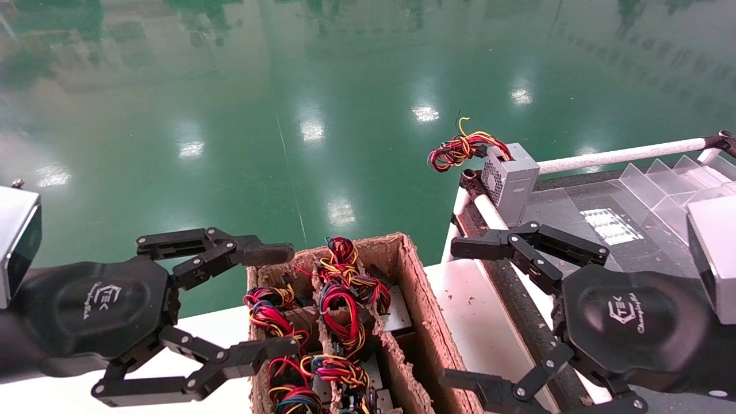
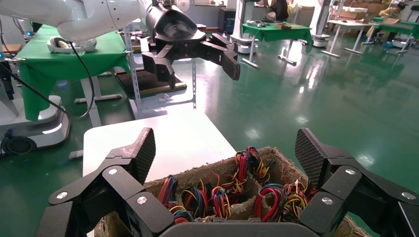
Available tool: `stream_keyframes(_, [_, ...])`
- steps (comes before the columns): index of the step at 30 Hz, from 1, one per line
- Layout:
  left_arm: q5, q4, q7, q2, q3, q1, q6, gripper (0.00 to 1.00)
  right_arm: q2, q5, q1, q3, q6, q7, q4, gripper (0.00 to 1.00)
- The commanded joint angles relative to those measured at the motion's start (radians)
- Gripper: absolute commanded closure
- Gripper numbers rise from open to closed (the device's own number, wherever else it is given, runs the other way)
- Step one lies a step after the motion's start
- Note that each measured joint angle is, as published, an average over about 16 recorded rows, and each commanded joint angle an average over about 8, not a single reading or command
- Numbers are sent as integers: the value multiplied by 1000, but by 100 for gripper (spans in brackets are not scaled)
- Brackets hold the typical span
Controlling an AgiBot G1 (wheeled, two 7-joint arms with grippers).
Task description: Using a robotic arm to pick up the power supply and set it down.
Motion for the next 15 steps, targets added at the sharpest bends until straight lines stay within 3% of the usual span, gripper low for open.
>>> stream_keyframes(1, [0,0,0,0,0,0,0,100,0,0,0,0,0,0,0,0])
stream_keyframes(15, [0,0,0,0,0,0,0,100,0,0,0,0,0,0,0,0])
